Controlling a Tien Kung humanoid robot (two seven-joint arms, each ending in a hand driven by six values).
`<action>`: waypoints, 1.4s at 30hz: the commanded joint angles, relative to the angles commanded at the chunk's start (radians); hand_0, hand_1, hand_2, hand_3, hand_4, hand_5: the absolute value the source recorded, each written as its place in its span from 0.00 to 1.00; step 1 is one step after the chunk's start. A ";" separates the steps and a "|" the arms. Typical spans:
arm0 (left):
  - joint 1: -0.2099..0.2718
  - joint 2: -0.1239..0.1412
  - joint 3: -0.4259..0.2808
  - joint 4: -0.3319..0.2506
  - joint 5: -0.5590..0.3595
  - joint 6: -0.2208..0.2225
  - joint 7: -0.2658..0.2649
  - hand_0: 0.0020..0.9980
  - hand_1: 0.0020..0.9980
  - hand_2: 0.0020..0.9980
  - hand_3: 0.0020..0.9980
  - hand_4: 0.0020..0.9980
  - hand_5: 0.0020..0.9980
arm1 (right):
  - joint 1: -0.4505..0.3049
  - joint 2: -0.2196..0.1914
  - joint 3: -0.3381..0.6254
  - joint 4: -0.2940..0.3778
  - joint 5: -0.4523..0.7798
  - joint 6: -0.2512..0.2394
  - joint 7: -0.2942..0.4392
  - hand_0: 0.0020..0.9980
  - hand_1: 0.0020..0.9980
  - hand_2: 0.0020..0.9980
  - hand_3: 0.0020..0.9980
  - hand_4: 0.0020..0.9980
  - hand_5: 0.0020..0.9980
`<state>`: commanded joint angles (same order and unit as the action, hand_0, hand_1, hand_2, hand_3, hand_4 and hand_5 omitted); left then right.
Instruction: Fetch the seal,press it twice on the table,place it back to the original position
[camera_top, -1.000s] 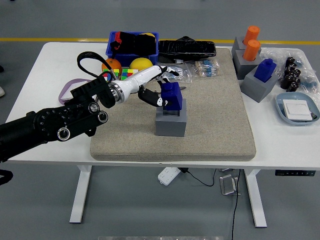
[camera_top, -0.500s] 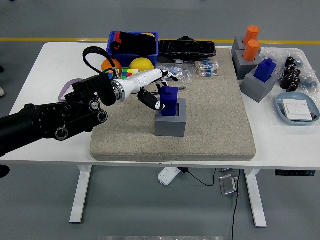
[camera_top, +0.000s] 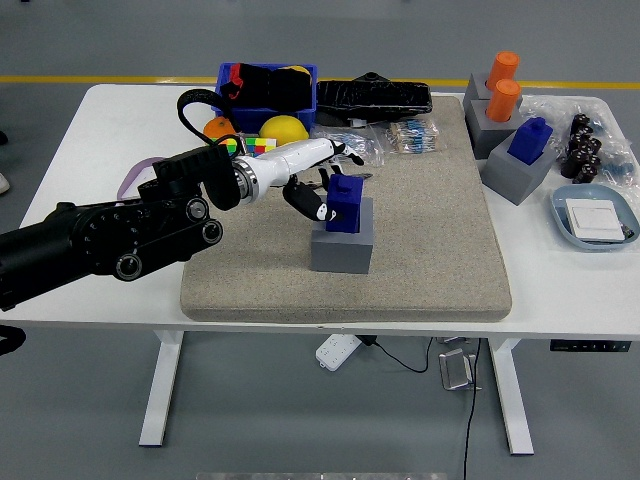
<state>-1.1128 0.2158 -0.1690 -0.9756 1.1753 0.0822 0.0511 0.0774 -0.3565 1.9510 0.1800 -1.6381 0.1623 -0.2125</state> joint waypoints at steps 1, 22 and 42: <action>0.001 -0.002 -0.001 0.001 0.001 0.000 0.001 0.83 0.50 0.43 0.84 0.67 0.00 | 0.000 0.000 0.000 0.000 0.000 0.000 0.000 0.87 0.73 0.71 0.72 0.83 0.51; -0.001 -0.002 -0.007 0.013 0.005 -0.004 0.017 0.82 0.49 0.42 0.84 0.67 0.00 | 0.000 -0.002 0.002 0.000 -0.002 0.000 0.002 0.87 0.73 0.71 0.72 0.83 0.51; 0.018 -0.015 -0.004 0.025 -0.022 0.000 0.006 0.83 0.54 0.47 0.84 0.70 0.00 | 0.002 0.001 0.010 0.000 -0.010 0.000 0.001 0.87 0.73 0.71 0.72 0.83 0.51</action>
<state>-1.0946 0.2009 -0.1732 -0.9507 1.1535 0.0821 0.0572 0.0791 -0.3554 1.9611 0.1803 -1.6480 0.1624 -0.2111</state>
